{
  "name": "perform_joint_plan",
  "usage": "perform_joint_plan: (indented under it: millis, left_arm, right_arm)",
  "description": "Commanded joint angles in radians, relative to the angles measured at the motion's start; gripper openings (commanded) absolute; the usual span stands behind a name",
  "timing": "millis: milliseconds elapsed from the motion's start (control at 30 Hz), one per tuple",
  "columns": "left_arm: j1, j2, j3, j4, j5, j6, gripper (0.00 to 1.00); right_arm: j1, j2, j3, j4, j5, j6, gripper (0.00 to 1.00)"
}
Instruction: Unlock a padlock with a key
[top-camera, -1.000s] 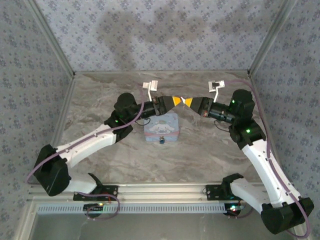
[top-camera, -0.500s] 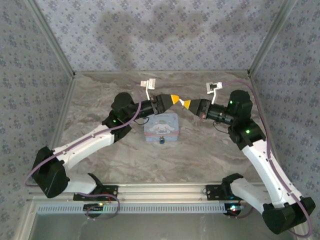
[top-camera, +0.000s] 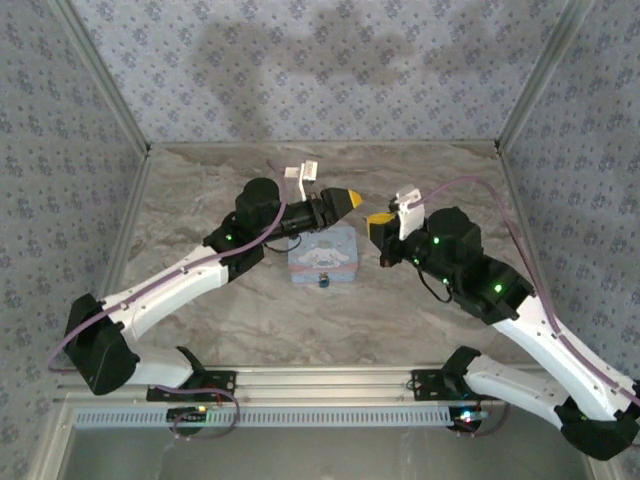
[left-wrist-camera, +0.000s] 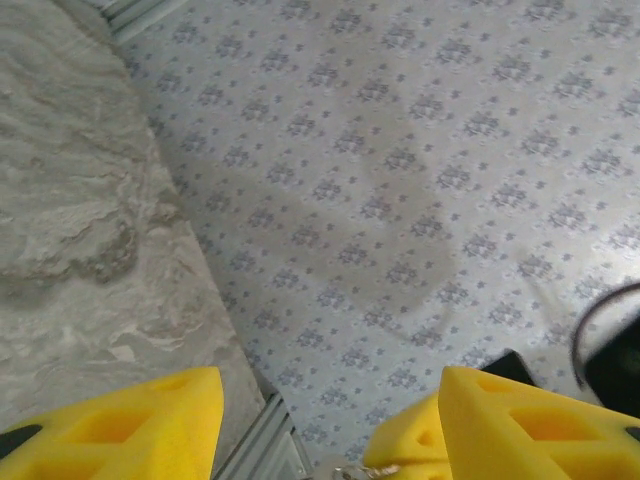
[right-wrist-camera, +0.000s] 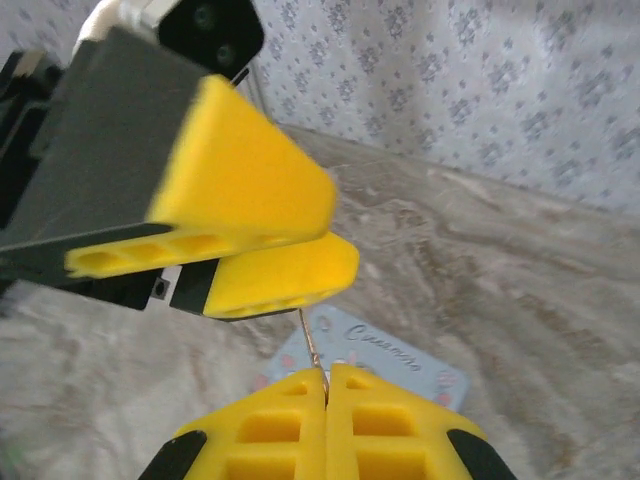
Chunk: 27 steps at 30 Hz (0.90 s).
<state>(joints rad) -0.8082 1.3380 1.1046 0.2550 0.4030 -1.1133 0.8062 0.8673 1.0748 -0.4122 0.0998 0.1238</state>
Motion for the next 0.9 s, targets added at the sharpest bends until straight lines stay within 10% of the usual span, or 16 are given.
perform_joint_plan:
  millis: [0, 867]
  left_arm:
    - [-0.01, -0.012, 0.042, -0.064, -0.03, -0.034, 0.6]
    - [-0.032, 0.02, 0.077, -0.044, 0.005, -0.103, 0.33]
  right_arm:
    - [0.084, 0.014, -0.007, 0.022, 0.279, -0.175, 0.0]
    - [0.216, 0.105, -0.007, 0.109, 0.476, -0.319, 0.0]
